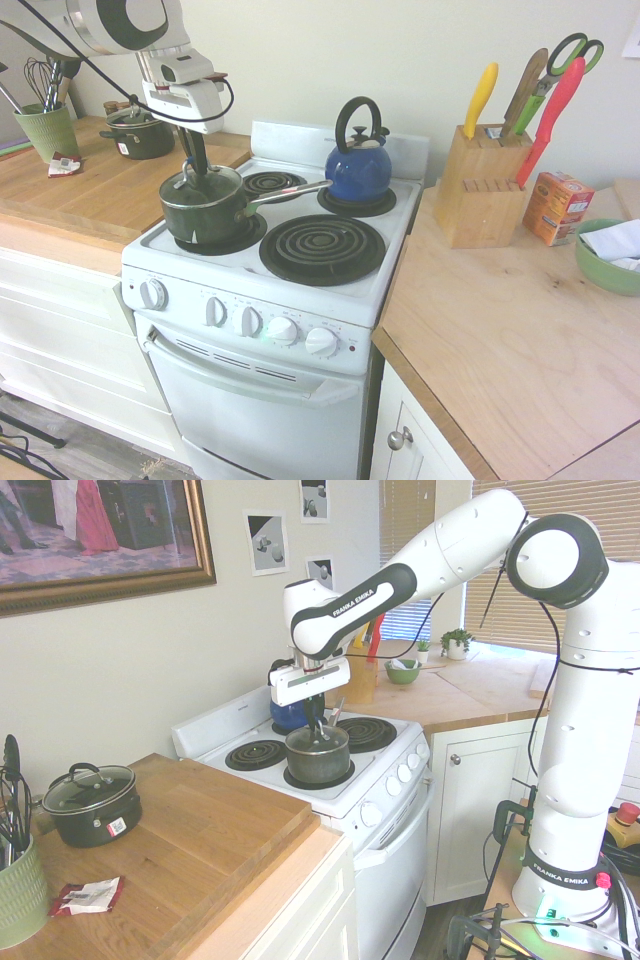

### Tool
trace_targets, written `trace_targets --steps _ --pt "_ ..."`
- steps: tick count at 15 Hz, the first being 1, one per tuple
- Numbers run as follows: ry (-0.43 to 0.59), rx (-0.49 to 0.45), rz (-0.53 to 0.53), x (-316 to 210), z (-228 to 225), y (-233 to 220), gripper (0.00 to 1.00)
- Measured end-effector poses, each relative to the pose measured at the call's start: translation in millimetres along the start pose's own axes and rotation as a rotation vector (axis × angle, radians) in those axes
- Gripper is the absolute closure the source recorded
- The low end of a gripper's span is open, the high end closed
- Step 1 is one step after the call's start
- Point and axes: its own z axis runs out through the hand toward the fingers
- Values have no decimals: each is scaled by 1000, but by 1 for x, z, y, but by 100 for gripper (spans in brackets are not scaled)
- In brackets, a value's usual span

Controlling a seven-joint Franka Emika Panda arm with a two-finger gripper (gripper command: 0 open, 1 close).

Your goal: Cover the lid of the pot

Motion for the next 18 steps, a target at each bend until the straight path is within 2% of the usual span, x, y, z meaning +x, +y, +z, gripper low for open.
trace_targets --steps 6,7,18 --pt "3 -11 -12 -1 3 -9 100" --pt "3 -12 -16 -2 3 -9 0" --pt "8 13 -48 4 5 -12 0"
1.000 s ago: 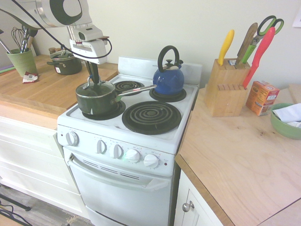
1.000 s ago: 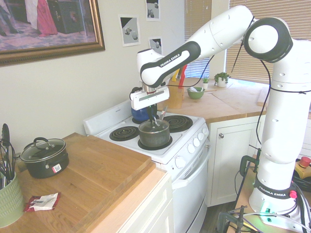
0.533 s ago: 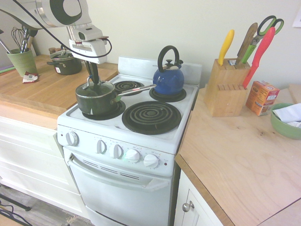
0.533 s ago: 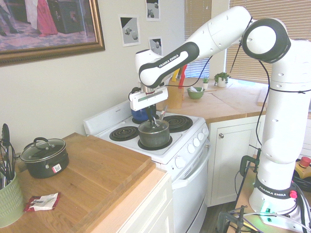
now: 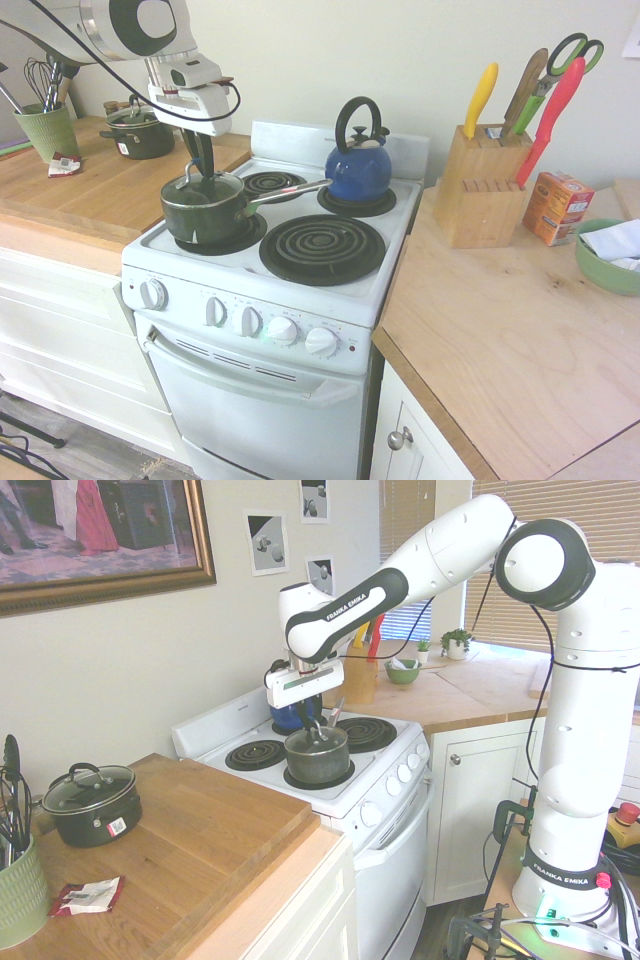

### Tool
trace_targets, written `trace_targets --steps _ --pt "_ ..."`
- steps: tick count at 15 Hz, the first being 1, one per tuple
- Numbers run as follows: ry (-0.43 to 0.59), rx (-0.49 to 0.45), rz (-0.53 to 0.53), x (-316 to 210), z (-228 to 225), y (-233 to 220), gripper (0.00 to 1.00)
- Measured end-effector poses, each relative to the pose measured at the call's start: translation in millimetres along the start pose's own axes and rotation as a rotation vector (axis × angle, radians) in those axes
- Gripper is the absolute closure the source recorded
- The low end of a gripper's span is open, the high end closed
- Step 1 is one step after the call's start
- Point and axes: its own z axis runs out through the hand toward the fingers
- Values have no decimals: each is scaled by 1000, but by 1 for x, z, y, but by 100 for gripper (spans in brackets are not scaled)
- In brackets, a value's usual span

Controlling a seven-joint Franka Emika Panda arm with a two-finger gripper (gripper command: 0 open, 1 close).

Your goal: Cover the lid of the pot

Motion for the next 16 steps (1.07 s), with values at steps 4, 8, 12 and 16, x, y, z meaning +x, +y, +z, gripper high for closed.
trace_targets --steps 4,8,12,16 --pt "-7 9 -6 -2 -3 -2 0" --pt "-2 52 -19 -13 -37 0 0" --pt "19 117 -12 -16 -95 9 0" --pt "42 205 -6 -26 -177 26 0"
